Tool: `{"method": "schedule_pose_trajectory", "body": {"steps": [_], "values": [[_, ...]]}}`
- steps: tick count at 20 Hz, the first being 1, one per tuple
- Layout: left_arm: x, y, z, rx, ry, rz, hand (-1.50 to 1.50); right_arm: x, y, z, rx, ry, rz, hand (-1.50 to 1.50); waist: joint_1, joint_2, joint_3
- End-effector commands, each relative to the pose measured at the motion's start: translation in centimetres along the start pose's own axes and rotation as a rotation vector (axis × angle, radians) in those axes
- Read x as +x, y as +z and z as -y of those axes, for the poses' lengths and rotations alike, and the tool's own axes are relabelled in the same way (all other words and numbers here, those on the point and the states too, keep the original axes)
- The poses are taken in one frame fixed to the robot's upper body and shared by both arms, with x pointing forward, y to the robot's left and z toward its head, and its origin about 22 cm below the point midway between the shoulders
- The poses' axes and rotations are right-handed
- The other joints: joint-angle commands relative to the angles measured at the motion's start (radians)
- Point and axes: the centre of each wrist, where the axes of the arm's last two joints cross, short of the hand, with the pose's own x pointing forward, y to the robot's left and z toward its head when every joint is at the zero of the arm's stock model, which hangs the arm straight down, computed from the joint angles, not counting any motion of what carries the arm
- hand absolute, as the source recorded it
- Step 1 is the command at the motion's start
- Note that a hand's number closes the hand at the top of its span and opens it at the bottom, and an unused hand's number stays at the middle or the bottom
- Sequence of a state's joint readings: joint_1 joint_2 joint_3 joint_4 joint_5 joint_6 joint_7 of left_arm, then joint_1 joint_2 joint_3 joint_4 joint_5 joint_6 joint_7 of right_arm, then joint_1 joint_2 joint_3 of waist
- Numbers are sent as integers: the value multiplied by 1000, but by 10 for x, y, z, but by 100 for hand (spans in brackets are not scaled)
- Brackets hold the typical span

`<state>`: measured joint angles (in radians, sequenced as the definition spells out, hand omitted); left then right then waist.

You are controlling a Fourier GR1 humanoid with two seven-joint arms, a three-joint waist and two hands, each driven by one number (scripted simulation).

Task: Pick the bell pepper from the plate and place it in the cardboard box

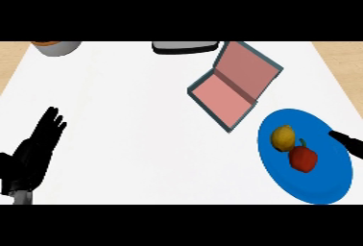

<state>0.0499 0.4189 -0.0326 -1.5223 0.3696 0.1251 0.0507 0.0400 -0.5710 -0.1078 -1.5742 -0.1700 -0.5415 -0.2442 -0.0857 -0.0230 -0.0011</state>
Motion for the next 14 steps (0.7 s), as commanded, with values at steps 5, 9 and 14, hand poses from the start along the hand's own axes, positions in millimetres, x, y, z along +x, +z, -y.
{"method": "schedule_pose_trajectory", "body": {"steps": [5, 9, 14], "values": [[40, 1, -14, -32, 33, 32, 0, 20, 67, 46, 187, 342, -41, -150, 50, 12, -5], [30, -2, -4, -27, 40, 17, 0, 26, 63, 74, 327, 622, -183, -150, 51, 26, -10], [53, -9, 13, -82, 24, 49, 0, 64, 43, 63, 416, 807, -339, -150, 91, 32, -8]]}}
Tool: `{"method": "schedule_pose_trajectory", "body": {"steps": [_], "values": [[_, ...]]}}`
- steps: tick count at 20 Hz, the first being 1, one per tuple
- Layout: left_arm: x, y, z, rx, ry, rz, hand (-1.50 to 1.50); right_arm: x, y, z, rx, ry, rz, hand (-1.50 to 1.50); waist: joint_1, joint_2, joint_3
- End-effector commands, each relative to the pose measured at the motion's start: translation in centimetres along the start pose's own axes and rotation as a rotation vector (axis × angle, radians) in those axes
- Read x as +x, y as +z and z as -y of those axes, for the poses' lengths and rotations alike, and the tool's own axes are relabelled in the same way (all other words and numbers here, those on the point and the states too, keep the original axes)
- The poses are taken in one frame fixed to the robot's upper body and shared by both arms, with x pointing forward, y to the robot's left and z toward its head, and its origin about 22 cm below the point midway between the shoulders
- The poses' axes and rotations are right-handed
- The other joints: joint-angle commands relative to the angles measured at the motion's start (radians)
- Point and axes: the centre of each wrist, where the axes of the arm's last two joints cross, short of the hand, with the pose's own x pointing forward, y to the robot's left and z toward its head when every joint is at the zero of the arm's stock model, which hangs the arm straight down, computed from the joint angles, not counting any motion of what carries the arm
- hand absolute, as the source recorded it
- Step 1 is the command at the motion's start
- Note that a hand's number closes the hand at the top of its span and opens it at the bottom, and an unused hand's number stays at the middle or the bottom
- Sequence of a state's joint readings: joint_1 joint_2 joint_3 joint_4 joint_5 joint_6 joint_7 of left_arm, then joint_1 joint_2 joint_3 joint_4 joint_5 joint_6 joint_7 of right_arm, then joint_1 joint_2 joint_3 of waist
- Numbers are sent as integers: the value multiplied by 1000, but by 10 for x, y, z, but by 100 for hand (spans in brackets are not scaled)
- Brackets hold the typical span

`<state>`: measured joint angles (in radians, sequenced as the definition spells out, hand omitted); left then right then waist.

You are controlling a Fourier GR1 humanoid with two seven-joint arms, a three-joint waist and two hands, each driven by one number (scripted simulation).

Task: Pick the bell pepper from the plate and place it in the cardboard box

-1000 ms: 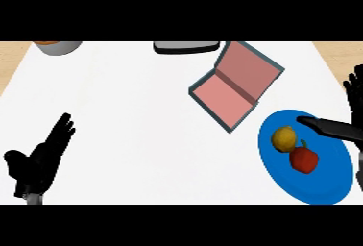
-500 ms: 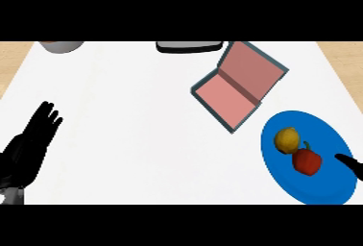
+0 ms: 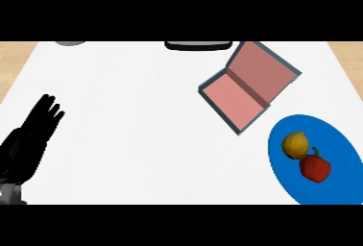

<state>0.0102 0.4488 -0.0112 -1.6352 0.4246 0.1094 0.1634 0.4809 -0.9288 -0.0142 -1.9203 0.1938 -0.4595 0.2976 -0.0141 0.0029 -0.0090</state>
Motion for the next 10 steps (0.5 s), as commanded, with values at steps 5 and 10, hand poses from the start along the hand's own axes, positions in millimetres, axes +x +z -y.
{"method": "schedule_pose_trajectory", "body": {"steps": [5, 10], "values": [[5, -5, -11, -29, -7, -8, 0, 61, -14, 25, 187, 226, -272, -150, 50, 5, 5], [-6, -6, -1, -32, 11, 10, 0, 90, -16, 2, 308, 153, -350, -150, 43, 3, 8]]}}
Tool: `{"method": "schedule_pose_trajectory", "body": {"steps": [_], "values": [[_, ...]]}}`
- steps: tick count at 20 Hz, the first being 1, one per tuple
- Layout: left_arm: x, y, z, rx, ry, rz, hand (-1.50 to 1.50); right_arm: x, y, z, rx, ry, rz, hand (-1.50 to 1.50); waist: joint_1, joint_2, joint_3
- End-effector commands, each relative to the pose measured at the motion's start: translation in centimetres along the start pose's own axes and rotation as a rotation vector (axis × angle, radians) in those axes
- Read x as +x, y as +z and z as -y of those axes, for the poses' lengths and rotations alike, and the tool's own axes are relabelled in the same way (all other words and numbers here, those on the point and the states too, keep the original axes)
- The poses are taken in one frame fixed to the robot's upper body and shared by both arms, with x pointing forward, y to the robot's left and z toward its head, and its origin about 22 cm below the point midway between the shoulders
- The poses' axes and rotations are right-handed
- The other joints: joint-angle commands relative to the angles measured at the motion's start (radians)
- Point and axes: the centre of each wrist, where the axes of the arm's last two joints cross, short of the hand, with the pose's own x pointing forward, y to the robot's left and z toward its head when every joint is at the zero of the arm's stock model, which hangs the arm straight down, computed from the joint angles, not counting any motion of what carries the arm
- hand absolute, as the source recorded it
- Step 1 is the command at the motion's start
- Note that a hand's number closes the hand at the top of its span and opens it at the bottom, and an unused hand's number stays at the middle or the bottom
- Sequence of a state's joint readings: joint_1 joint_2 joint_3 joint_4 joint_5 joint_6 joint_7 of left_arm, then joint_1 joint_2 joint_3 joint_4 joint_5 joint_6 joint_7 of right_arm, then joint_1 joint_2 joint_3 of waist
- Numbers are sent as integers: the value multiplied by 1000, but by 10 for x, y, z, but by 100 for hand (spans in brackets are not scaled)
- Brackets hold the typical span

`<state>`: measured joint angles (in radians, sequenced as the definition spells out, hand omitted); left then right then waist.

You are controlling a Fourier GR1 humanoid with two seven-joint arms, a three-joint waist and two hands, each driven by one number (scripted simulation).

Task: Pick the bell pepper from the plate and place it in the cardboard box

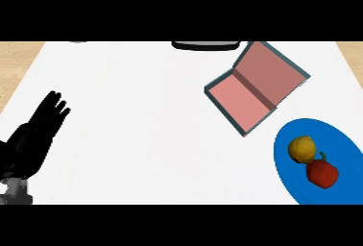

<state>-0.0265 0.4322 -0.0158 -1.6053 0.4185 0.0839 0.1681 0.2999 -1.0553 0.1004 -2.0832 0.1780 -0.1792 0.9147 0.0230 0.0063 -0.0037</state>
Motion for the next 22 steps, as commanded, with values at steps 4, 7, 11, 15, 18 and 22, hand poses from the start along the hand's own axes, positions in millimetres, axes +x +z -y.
{"method": "schedule_pose_trajectory", "body": {"steps": [4, 7, 11, 15, 18, 22], "values": [[7, -9, -2, 25, -6, 14, 0, 42, -1, -7, 112, 32, -107, -150, -5, -3, 3], [-11, 14, -10, 21, 4, -12, 0, 40, 2, -9, 146, 22, -120, -150, -12, -7, 3], [-15, 5, -1, 5, 9, -24, 0, 33, -12, -34, 172, 49, -142, -150, -16, -5, 3], [10, 6, -11, 23, 18, -12, 0, 24, -10, -34, 179, 39, -132, -150, -24, -8, 4], [8, 14, -3, 13, 1, -8, 0, 19, -15, -35, 166, 30, -115, -150, -24, -8, 4], [11, -5, 1, 38, 12, -6, 0, 35, -24, -36, 142, 39, -82, -150, -24, -7, 4]]}}
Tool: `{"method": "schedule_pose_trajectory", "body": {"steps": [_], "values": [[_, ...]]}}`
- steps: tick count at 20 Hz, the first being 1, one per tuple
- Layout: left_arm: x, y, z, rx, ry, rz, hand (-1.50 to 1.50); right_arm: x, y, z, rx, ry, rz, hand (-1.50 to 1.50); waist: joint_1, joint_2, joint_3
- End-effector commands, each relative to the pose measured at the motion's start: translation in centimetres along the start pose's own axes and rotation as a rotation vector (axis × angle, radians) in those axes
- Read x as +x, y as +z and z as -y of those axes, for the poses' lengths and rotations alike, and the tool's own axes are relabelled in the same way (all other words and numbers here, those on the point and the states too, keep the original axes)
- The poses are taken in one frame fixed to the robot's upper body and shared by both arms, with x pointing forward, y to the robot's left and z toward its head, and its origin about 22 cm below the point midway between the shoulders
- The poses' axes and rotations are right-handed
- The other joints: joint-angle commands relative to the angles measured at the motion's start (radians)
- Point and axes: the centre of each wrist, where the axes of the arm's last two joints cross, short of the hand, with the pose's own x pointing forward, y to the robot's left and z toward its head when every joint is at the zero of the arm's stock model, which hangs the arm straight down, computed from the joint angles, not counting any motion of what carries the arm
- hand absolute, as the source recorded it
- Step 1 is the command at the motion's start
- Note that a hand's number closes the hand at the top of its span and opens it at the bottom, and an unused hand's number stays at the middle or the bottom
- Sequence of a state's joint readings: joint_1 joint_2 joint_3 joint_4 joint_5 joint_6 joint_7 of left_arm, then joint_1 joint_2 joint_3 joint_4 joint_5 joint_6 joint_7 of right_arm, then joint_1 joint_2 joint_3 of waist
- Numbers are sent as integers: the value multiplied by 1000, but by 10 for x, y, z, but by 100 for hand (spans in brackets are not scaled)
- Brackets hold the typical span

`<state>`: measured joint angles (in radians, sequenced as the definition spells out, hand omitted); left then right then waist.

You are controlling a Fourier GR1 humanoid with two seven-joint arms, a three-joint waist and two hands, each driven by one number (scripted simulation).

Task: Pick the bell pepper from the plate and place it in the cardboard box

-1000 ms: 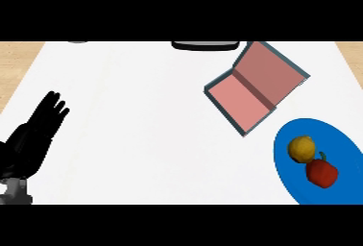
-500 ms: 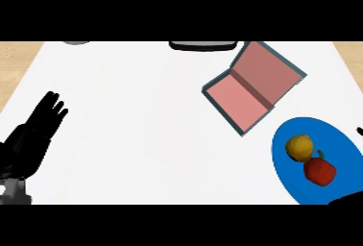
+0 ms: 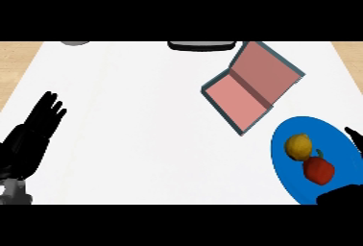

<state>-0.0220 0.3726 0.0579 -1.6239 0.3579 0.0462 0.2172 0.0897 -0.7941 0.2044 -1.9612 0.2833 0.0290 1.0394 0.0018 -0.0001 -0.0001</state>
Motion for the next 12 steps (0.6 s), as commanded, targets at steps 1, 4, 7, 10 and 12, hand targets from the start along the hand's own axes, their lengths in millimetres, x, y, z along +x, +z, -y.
{"method": "schedule_pose_trajectory", "body": {"steps": [1, 4, 7, 10, 12], "values": [[-14, -6, 21, -17, 6, -11, 0, 10, -10, -3, -16, 38, -21, -150, -1, 0, 0], [11, 4, -17, 0, -16, -2, 0, 14, 7, 21, -27, 67, -24, -150, -2, -1, 0], [-7, -1, 1, -3, 1, 2, 0, 15, -12, -6, -22, 86, -46, -150, 1, 0, 0], [-8, -3, 2, 5, -3, 0, 0, 13, -20, -4, 0, 108, -64, -150, -1, 0, 0], [-8, 0, 6, -5, 7, -8, 0, 14, -20, -16, 11, 98, -69, -150, 0, 0, 0]]}}
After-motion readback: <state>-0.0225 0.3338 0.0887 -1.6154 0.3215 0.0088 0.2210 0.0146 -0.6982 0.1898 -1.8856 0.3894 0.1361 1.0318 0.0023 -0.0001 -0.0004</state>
